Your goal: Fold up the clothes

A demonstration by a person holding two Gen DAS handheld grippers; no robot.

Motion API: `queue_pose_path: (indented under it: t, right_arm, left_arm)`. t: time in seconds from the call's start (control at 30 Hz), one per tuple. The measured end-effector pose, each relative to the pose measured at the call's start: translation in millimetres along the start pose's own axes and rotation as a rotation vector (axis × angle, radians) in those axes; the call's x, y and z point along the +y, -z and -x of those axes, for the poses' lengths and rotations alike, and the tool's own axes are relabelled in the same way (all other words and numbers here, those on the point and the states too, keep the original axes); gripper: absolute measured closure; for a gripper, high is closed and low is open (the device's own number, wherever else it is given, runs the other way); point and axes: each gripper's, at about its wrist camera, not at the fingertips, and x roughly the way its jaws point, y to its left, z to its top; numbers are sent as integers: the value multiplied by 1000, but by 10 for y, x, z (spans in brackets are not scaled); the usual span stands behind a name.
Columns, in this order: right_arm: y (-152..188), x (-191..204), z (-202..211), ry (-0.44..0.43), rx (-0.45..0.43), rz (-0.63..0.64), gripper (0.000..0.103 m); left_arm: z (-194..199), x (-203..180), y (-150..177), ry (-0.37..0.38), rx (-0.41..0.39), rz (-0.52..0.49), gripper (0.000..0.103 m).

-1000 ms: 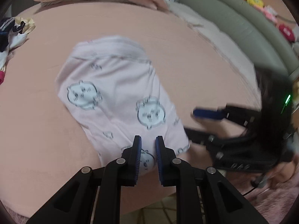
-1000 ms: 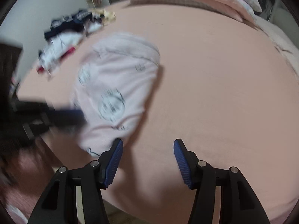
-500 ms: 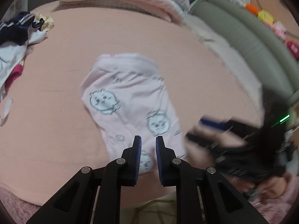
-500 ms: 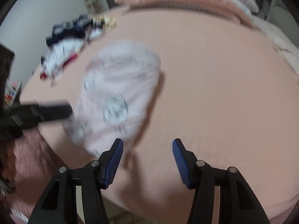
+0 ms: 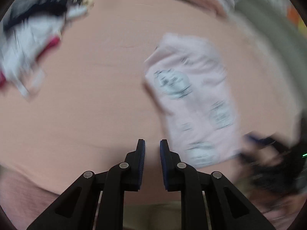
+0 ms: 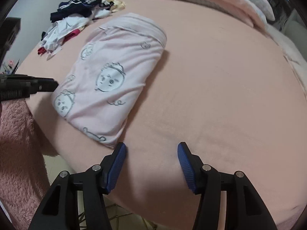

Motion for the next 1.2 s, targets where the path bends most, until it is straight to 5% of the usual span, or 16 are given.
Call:
queue_pose_path:
  t: [0.1, 0.17, 0.2, 0.33, 0.4, 0.43, 0.53, 0.6, 0.7, 0.8, 0.93, 1.03, 1.13, 1.2]
  right_arm:
    - [-161, -160, 167, -108, -92, -118, 47]
    - [-270, -212, 115, -181, -71, -174, 46]
    - [-320, -219, 65, -217, -48, -196, 46]
    - [-313, -56, -177, -221, 36, -165, 46]
    - [-228, 9, -186, -245, 25, -137, 61]
    - [-194, 37, -199, -264, 23, -131, 75]
    - [-189, 81, -236, -290, 26, -135, 83]
    - [-193, 95, -258, -297, 24, -133, 84]
    - [-206, 163, -283, -328, 21, -133, 86]
    - [-132, 265, -243, -415, 55, -84, 86]
    - [-253, 421, -134, -387, 49, 17, 87]
    - [-556, 45, 12, -235, -76, -58, 83]
    - [-922, -328, -50, -146, -164, -130, 52]
    - [-1167, -495, -202, -172, -175, -161, 41]
  left_arm:
    - [-9, 47, 101, 119, 27, 81, 83]
    - [-14, 79, 169, 199, 45, 135, 52]
    - [-17, 94, 202, 239, 54, 162, 47]
    - [-42, 163, 343, 399, 95, 274, 47]
    - [-85, 219, 472, 463, 122, 330, 47]
    - [-115, 199, 494, 467, 117, 337, 47]
    - [-139, 139, 426, 433, 52, 334, 53]
    - [-52, 161, 381, 348, 1, 306, 87]
    - [5, 123, 298, 272, -32, 271, 90]
    - [240, 62, 270, 110, -154, 195, 90]
    - [348, 255, 223, 126, -195, 285, 90]
    - [342, 409, 341, 280, -152, 369, 85]
    - [222, 356, 478, 374, -86, 409, 41]
    - [219, 355, 583, 388, -60, 419, 39]
